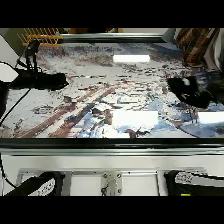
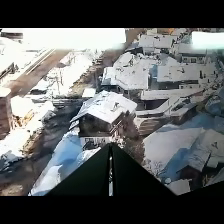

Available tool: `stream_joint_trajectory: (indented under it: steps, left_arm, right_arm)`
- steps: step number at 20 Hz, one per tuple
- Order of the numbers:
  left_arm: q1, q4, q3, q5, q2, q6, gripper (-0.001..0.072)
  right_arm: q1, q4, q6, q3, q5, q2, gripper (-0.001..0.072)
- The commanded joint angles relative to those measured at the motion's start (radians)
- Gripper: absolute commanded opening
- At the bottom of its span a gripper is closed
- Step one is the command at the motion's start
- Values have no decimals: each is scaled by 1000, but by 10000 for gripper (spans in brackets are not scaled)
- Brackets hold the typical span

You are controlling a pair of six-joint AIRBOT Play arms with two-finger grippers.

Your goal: Fold the clothes and pants, and hang the long-sleeved shirts on hangers.

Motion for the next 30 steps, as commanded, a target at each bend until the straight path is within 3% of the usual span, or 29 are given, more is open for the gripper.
stream_joint_trajectory:
  steps: [1, 7, 12, 13, 15, 16, 19, 24, 30]
  left_arm:
    - [-1, 0, 0, -16, 0, -4, 7]
    - [-7, 0, 0, -33, 0, -8, 7]
    - [-37, 3, -1, -33, 0, -8, 7]
    - [-39, 3, -1, -33, 0, -8, 7]
    - [-39, 2, -1, -34, 0, -8, 7]
    - [-39, 2, -1, -34, 0, -8, 8]
    - [-39, 1, -1, -35, 0, -8, 8]
    - [-39, 3, -2, -51, 0, -8, 8]
    - [-39, 9, -1, -48, 0, -8, 7]
  right_arm:
    - [-140, -33, 68, -166, 31, 78, 13]
    - [-145, -188, 124, -448, 2, 267, 13]
    - [-146, -227, 106, -505, 85, 315, 27]
    - [-146, -227, 80, -505, 110, 315, 59]
    - [-146, -227, 18, -493, 137, 332, 534]
    - [-145, -226, -15, -473, 137, 356, 617]
    - [-132, -105, -39, -388, 87, 489, 614]
    - [115, 394, -267, -375, 21, 680, 614]
    - [586, 417, -354, -375, 20, 652, 610]
